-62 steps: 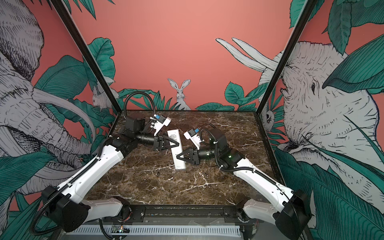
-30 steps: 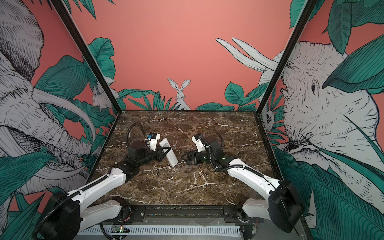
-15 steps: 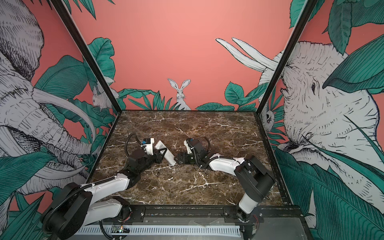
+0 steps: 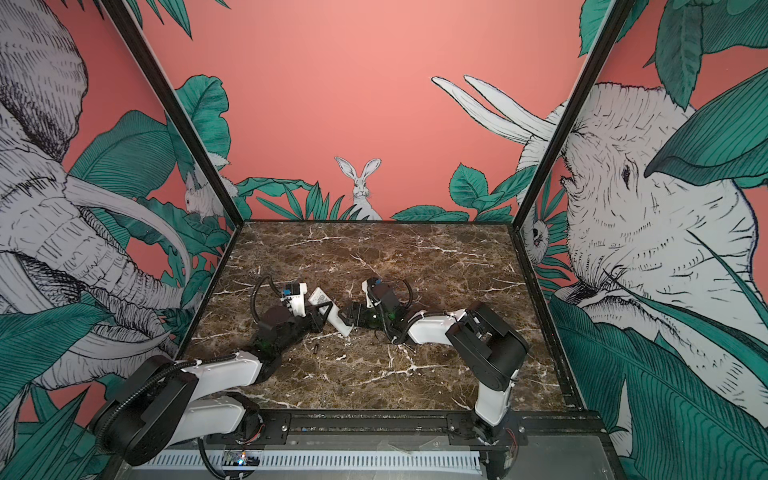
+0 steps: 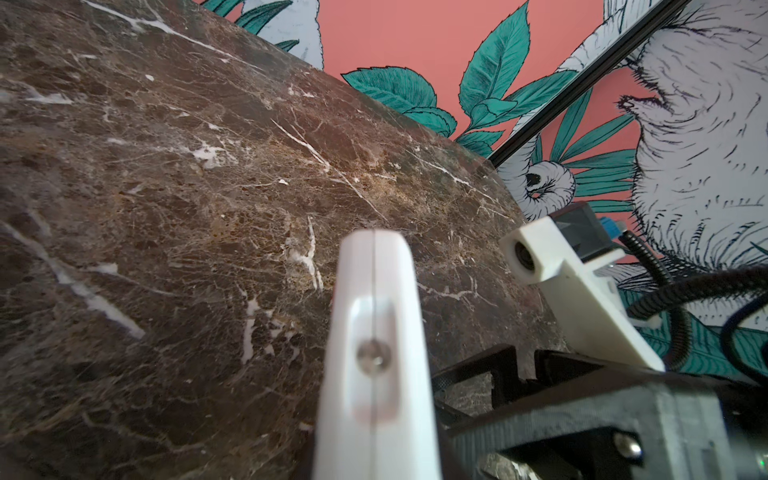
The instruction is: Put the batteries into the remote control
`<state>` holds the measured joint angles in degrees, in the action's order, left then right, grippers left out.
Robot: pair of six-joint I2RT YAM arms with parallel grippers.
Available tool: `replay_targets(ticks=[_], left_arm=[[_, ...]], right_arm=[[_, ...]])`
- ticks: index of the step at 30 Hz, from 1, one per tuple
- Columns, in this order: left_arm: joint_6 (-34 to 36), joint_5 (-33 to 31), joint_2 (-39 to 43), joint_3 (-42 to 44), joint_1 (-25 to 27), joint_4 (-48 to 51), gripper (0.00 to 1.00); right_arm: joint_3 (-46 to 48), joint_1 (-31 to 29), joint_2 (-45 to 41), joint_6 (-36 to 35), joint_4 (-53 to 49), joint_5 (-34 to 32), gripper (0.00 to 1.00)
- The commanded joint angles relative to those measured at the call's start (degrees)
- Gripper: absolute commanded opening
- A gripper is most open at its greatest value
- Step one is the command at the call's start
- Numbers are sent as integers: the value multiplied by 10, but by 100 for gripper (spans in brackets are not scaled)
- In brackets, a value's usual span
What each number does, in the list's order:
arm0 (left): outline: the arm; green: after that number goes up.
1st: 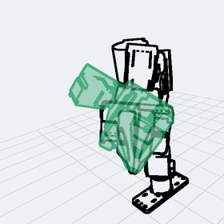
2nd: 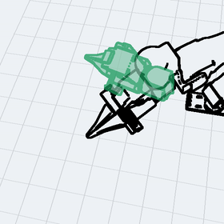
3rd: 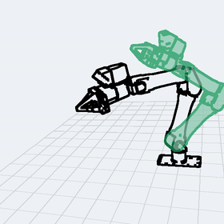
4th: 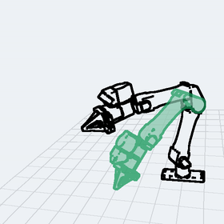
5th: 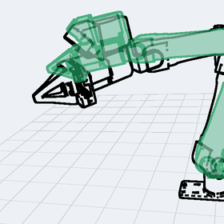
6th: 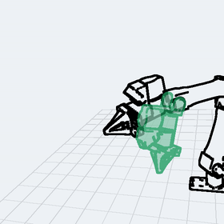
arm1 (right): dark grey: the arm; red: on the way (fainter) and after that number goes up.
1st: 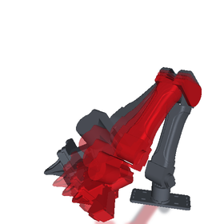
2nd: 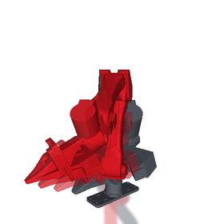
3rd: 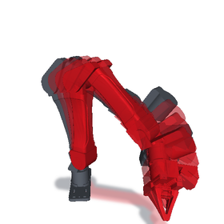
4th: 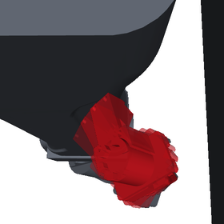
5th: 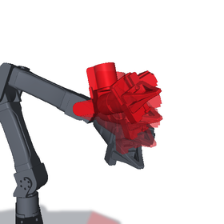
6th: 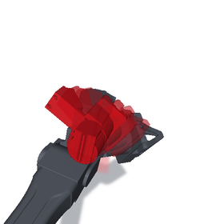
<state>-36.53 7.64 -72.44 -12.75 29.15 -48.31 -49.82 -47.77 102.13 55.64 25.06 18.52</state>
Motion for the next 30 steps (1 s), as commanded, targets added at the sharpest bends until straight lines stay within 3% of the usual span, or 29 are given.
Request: replay_targets(ticks=[1,15,30], left_arm=[[-6,-14,-11,14,-2,-46,0],[-6,-22,-25,30,-1,-62,0],[-4,-28,-26,35,-1,-59,0]], right_arm=[[5,-4,16,33,43,-19,84],[3,-9,62,67,92,-35,81],[-3,-11,97,111,171,0,81]])
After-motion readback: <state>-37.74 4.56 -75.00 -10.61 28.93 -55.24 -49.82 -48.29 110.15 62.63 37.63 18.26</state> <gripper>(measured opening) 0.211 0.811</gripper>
